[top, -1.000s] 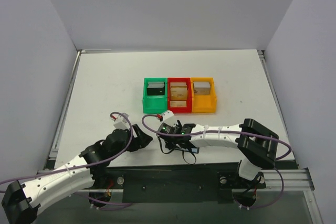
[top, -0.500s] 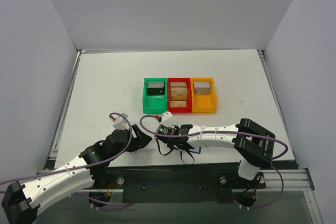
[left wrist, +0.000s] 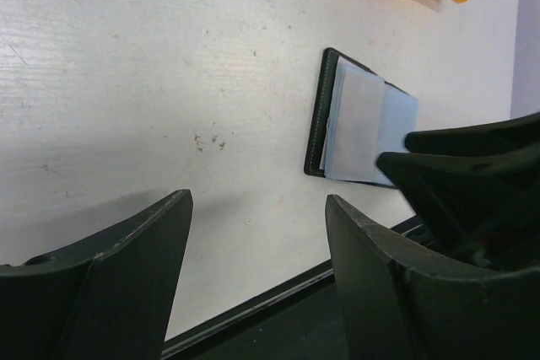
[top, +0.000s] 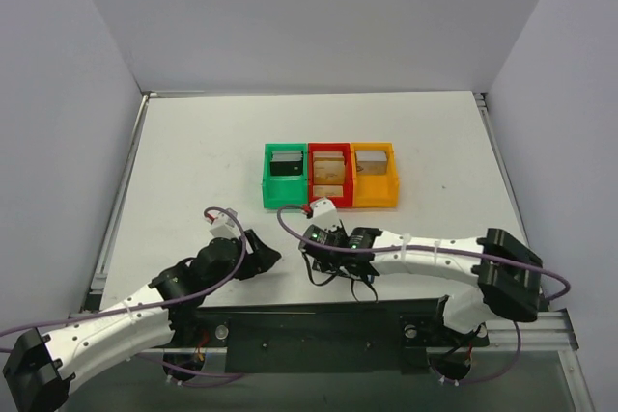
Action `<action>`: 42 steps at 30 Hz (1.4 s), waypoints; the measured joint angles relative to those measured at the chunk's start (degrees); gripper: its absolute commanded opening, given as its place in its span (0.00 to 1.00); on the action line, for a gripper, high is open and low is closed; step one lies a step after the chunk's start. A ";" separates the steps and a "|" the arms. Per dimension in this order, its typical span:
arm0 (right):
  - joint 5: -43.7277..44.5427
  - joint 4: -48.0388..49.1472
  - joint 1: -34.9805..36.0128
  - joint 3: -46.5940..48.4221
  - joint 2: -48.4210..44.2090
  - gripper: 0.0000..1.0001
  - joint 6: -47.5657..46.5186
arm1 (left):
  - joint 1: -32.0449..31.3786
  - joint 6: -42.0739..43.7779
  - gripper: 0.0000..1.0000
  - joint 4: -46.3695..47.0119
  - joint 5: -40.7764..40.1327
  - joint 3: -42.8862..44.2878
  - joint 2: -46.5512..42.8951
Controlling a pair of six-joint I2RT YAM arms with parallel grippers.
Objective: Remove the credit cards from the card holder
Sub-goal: Remove the credit card from the card holder.
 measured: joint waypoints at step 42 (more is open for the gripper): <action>-19.98 7.52 -25.68 -31.32 -33.33 0.47 7.34 | -9.14 3.41 0.78 24.20 7.61 20.31 49.11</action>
